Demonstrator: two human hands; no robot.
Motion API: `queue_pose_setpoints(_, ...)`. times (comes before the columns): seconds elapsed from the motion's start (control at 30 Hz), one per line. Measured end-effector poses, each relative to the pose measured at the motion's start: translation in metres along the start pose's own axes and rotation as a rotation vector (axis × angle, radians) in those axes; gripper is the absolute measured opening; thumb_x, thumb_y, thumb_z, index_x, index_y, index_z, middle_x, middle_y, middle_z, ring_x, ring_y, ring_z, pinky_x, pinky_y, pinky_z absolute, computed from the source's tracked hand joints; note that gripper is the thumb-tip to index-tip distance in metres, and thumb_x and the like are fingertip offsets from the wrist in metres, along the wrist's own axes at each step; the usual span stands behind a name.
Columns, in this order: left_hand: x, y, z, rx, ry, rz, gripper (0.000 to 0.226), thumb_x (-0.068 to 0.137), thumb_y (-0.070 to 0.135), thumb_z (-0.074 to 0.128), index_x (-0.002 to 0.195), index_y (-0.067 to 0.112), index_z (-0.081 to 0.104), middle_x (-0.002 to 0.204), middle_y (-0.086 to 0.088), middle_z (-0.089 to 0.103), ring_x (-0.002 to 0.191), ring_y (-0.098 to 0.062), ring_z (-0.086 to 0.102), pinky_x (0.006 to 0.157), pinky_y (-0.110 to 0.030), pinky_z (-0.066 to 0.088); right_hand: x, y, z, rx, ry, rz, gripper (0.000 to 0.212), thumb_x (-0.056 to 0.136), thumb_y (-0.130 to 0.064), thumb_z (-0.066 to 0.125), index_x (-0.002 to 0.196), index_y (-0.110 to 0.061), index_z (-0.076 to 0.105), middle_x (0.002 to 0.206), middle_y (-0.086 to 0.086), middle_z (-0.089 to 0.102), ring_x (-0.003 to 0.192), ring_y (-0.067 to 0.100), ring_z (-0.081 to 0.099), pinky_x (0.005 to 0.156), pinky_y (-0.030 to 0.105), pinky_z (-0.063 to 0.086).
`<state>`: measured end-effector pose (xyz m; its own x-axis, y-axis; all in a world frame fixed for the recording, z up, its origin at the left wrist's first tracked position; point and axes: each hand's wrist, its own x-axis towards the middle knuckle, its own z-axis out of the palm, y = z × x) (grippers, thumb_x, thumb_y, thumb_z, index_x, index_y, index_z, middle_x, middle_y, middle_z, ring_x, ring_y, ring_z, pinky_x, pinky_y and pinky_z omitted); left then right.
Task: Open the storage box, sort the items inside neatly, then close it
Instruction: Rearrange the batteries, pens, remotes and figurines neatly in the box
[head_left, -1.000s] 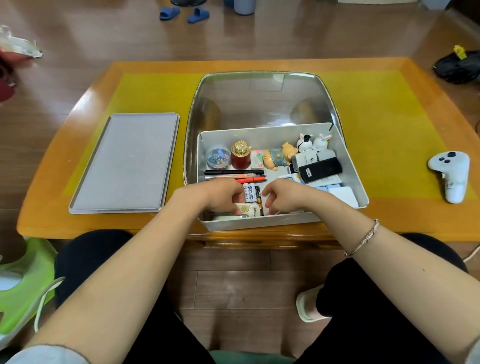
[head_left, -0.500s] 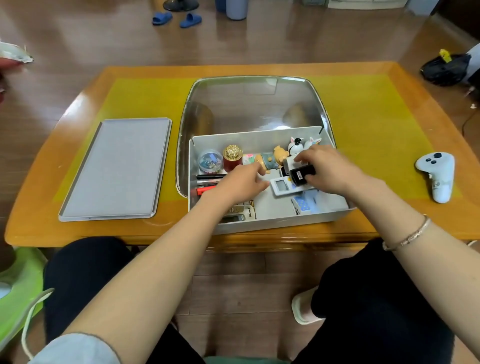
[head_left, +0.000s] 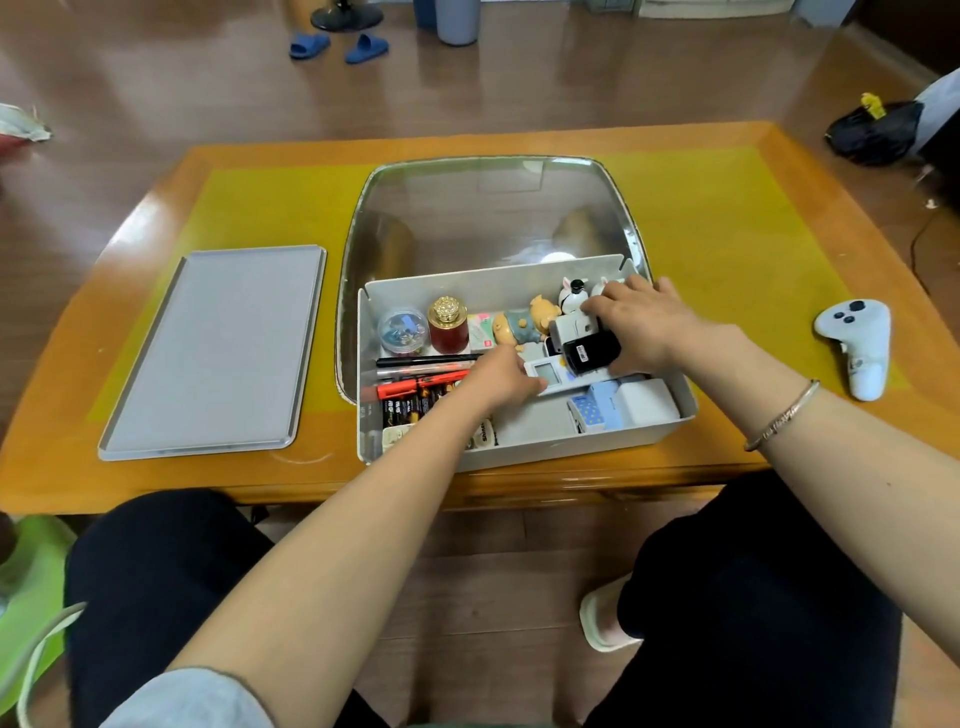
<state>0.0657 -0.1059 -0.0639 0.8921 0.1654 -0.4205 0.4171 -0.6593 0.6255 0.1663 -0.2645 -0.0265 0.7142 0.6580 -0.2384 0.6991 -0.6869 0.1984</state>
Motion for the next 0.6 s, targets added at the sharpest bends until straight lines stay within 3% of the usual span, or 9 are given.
queue_pose_setpoints(0.2, -0.002, -0.001, -0.001, -0.100, -0.029, -0.005, 0.025, 0.093, 0.028, 0.061, 0.081, 0.017, 0.043, 0.087, -0.008, 0.055, 0.076, -0.018, 0.051, 0.063, -0.030, 0.038, 0.002, 0.008, 0.000, 0.119, 0.048, -0.012, 0.073, 0.065, -0.041, 0.072, 0.130, -0.025, 0.045, 0.119, 0.003, 0.051, 0.115, 0.024, 0.043, 0.086, 0.036, 0.027)
queue_pose_setpoints(0.27, -0.003, -0.001, -0.002, -0.207, -0.038, -0.014, 0.016, 0.094, 0.020, 0.060, 0.098, 0.011, 0.047, 0.099, -0.013, 0.064, 0.091, -0.024, 0.062, 0.078, -0.036, 0.049, 0.001, 0.010, 0.001, 0.140, 0.126, -0.033, 0.062, 0.066, -0.037, 0.069, 0.124, -0.023, 0.052, 0.110, 0.002, 0.056, 0.108, 0.025, 0.049, 0.077, 0.033, 0.025)
queue_pose_setpoints(0.33, -0.003, -0.002, -0.003, -0.243, -0.037, -0.011, 0.027, 0.094, 0.015, 0.059, 0.115, 0.005, 0.044, 0.107, -0.015, 0.065, 0.099, -0.025, 0.063, 0.087, -0.039, 0.050, 0.001, 0.010, 0.002, 0.133, 0.160, -0.056, 0.055, 0.067, -0.032, 0.068, 0.120, -0.021, 0.055, 0.107, 0.002, 0.058, 0.105, 0.025, 0.052, 0.073, 0.031, 0.022)
queue_pose_setpoints(0.47, -0.004, -0.006, -0.006, -0.246, 0.002, 0.051, 0.021, 0.097, 0.019, 0.054, 0.111, 0.010, 0.042, 0.098, -0.009, 0.058, 0.088, -0.018, 0.054, 0.070, -0.029, 0.042, -0.002, 0.010, 0.005, 0.167, 0.207, -0.043, 0.056, 0.067, -0.028, 0.067, 0.120, -0.015, 0.054, 0.104, 0.007, 0.056, 0.104, 0.029, 0.052, 0.073, 0.031, 0.023)
queue_pose_setpoints(0.6, -0.006, -0.010, -0.019, -0.366, 0.097, 0.088, 0.012, 0.100, 0.015, 0.048, 0.111, 0.013, 0.043, 0.097, -0.008, 0.060, 0.084, -0.017, 0.059, 0.084, -0.038, 0.051, -0.007, 0.011, 0.007, 0.251, 0.280, -0.016, 0.060, 0.068, -0.027, 0.069, 0.124, -0.014, 0.054, 0.107, 0.010, 0.058, 0.107, 0.030, 0.053, 0.079, 0.033, 0.029)
